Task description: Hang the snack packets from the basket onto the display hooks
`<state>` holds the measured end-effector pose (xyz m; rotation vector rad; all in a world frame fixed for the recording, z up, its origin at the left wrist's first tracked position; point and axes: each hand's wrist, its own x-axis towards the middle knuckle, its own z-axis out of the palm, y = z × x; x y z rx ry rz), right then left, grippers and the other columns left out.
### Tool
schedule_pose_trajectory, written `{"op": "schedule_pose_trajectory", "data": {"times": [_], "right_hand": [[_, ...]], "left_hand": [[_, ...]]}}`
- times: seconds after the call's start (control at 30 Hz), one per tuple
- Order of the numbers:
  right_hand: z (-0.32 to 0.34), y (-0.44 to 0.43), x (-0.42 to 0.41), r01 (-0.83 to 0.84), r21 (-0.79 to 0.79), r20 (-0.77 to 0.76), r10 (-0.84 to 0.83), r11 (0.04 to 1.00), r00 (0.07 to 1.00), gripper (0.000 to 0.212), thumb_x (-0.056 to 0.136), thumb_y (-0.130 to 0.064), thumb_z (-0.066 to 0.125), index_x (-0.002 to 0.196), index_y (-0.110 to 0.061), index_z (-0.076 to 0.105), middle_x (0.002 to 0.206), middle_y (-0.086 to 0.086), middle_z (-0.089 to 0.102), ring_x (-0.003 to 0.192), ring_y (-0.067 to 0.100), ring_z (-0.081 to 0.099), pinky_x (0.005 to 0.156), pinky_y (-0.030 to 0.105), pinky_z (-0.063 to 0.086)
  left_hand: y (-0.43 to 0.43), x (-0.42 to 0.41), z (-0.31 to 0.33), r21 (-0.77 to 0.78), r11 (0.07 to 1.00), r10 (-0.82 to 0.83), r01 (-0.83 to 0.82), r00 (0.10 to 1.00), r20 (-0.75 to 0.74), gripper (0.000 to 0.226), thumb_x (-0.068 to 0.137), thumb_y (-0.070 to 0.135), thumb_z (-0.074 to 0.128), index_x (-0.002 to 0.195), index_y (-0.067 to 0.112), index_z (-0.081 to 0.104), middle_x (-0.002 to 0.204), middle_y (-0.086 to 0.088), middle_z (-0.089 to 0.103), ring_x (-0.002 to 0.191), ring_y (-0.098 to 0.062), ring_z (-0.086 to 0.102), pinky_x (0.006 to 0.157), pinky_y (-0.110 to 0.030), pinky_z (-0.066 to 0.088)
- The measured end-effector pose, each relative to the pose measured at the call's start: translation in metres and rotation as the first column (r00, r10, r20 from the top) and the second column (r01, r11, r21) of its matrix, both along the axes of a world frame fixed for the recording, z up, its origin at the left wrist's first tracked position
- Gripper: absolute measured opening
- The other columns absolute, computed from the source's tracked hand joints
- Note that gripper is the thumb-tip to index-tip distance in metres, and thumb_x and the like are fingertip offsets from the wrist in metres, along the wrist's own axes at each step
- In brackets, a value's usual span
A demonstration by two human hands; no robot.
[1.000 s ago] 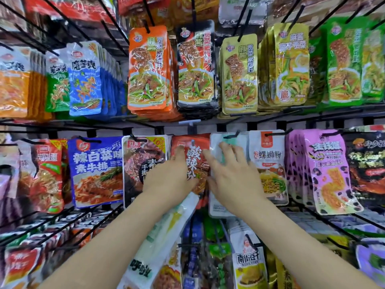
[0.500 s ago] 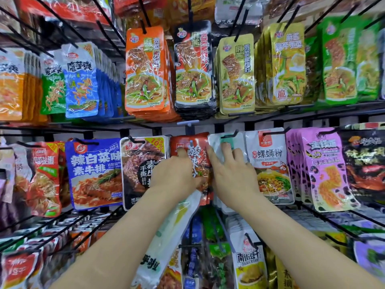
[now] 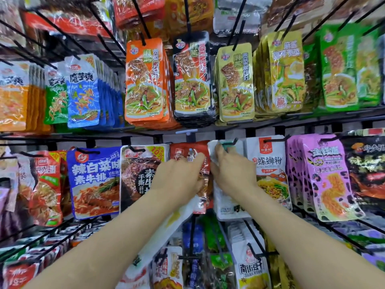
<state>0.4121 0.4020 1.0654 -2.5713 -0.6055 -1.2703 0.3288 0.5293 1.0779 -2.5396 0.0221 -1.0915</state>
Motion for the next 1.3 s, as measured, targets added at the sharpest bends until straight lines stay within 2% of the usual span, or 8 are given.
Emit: {"op": "schedule_pose_trajectory", "data": {"times": [0.17, 0.33, 0.5, 0.63, 0.77, 0.97, 1.17, 1.3], "right_hand": [[0.005, 0.000, 0.007, -0.040, 0.092, -0.013, 0.042, 0.995, 0.999, 0.031, 0.100, -0.042, 0.037, 0.103, -0.018, 0.056, 0.097, 0.006, 0.063, 0.083, 0.033, 0.065, 0.061, 0.033, 0.039], [0.017, -0.004, 0.017, 0.017, 0.098, -0.108, -0.006, 0.995, 0.994, 0.033, 0.100, -0.038, 0.042, 0.091, -0.018, 0.067, 0.087, 0.007, 0.068, 0.083, 0.032, 0.066, 0.060, 0.029, 0.037], [0.020, -0.007, 0.015, -0.061, 0.297, -0.173, 0.116, 0.953, 0.978, 0.060, 0.100, -0.055, 0.029, 0.082, -0.013, 0.067, 0.076, 0.010, 0.061, 0.074, 0.031, 0.057, 0.061, 0.032, 0.038], [0.022, -0.011, 0.018, -0.116, 0.311, -0.199, 0.183, 0.943, 0.963, 0.046, 0.095, -0.054, 0.045, 0.072, -0.017, 0.059, 0.073, 0.006, 0.061, 0.077, 0.032, 0.062, 0.058, 0.031, 0.041], [0.008, -0.018, 0.009, -0.285, 0.235, -0.134, 0.322, 0.929, 0.937, 0.017, 0.092, -0.034, 0.057, 0.106, -0.027, 0.064, 0.091, -0.001, 0.062, 0.089, 0.029, 0.063, 0.068, 0.033, 0.048], [-0.002, -0.026, -0.011, -0.153, -0.199, -0.176, 0.118, 0.968, 0.977, 0.079, 0.085, -0.048, 0.064, 0.147, -0.027, 0.020, 0.126, 0.006, 0.038, 0.103, 0.034, 0.058, 0.069, 0.037, 0.042], [-0.018, -0.045, -0.031, -0.277, -0.004, -0.181, 0.272, 0.961, 0.945, 0.057, 0.092, -0.026, 0.061, 0.143, -0.029, 0.037, 0.122, 0.005, 0.046, 0.101, 0.032, 0.058, 0.080, 0.038, 0.049], [-0.020, -0.060, -0.042, -0.155, 0.002, -0.145, 0.154, 0.988, 0.977, 0.049, 0.090, -0.042, 0.061, 0.135, -0.030, 0.044, 0.108, -0.001, 0.060, 0.100, 0.026, 0.060, 0.070, 0.033, 0.045]], "left_hand": [[-0.007, 0.009, 0.006, 0.024, 1.000, 0.004, -0.003, 0.999, -0.037, 0.070, 0.096, 0.053, 0.043, 0.152, 0.032, 0.008, 0.104, -0.009, 0.066, 0.096, -0.032, 0.061, 0.064, -0.033, 0.037], [-0.028, 0.025, 0.018, -0.147, 0.982, 0.091, -0.116, 0.981, -0.169, 0.086, 0.093, 0.057, 0.043, 0.154, 0.016, -0.002, 0.136, -0.015, 0.052, 0.129, -0.037, 0.043, 0.099, -0.041, 0.037], [-0.025, 0.026, 0.011, -0.196, 0.976, 0.077, -0.097, 0.992, -0.105, 0.087, 0.087, 0.057, 0.050, 0.150, 0.019, 0.005, 0.127, -0.015, 0.058, 0.119, -0.038, 0.051, 0.091, -0.039, 0.042], [-0.022, 0.025, 0.008, -0.212, 0.975, 0.059, -0.071, 0.996, -0.063, 0.079, 0.089, 0.057, 0.049, 0.147, 0.021, 0.008, 0.124, -0.012, 0.060, 0.114, -0.036, 0.055, 0.083, -0.037, 0.041], [-0.019, 0.021, 0.004, -0.161, 0.987, 0.022, -0.024, 1.000, -0.016, 0.080, 0.094, 0.059, 0.043, 0.151, 0.026, -0.002, 0.114, -0.008, 0.066, 0.103, -0.032, 0.061, 0.068, -0.033, 0.034], [-0.011, 0.002, 0.003, -0.192, 0.978, -0.081, 0.075, 0.997, -0.020, 0.073, 0.095, 0.058, 0.038, 0.149, 0.042, -0.009, 0.074, 0.004, 0.053, 0.066, -0.024, 0.048, 0.056, -0.031, 0.032], [-0.019, -0.017, -0.001, -0.246, 0.960, -0.169, 0.131, 0.976, -0.139, 0.025, 0.092, 0.048, 0.048, 0.108, 0.035, 0.062, 0.077, 0.008, 0.064, 0.072, -0.019, 0.056, 0.061, -0.029, 0.042], [-0.024, -0.004, -0.006, -0.382, 0.920, -0.236, 0.091, 0.906, -0.352, 0.025, 0.089, 0.046, 0.056, 0.092, 0.031, 0.075, 0.086, 0.009, 0.071, 0.078, -0.016, 0.064, 0.072, -0.032, 0.055]]}}
